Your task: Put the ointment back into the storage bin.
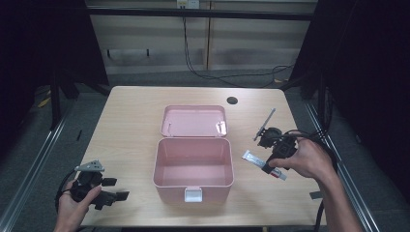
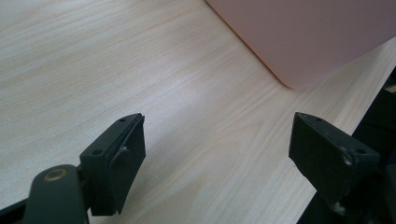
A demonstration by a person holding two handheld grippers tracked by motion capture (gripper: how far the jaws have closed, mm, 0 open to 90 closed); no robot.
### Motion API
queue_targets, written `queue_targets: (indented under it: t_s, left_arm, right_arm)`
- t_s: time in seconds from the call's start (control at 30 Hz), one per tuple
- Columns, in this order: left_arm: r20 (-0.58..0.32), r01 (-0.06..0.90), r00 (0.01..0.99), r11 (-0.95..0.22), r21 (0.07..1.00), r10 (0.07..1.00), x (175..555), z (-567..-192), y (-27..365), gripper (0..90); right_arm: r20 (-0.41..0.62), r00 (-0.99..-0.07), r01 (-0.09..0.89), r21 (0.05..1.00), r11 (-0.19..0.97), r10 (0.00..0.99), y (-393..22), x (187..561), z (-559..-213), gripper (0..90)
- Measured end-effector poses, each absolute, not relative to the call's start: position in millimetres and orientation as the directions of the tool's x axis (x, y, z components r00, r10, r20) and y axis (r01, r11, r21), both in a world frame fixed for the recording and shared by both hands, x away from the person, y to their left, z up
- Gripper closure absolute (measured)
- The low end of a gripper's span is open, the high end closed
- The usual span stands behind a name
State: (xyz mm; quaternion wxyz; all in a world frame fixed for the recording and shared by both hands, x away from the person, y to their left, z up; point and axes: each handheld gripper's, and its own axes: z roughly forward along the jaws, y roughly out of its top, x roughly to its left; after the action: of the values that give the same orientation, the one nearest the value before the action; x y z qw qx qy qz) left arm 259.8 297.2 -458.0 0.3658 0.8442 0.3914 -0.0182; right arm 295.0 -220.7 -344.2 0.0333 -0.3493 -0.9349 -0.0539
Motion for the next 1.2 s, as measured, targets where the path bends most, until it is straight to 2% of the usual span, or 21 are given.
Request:
queue_targets:
  t_s: [0.5,1.2]
  left_arm:
    - [-0.315,0.673,0.695,-0.429,0.603,0.647,259.8,-458.1,297.0,18.6]
    - [-0.319,0.672,0.696,-0.428,0.604,0.643,259.4,-457.3,297.4,18.5]
  right_arm:
    - [0.075,-0.797,0.604,0.121,0.788,0.600,-212.6,293.7,-321.1,71.6]
    - [0.071,-0.871,0.491,0.138,0.860,0.486,-163.2,305.2,-312.5,71.6]
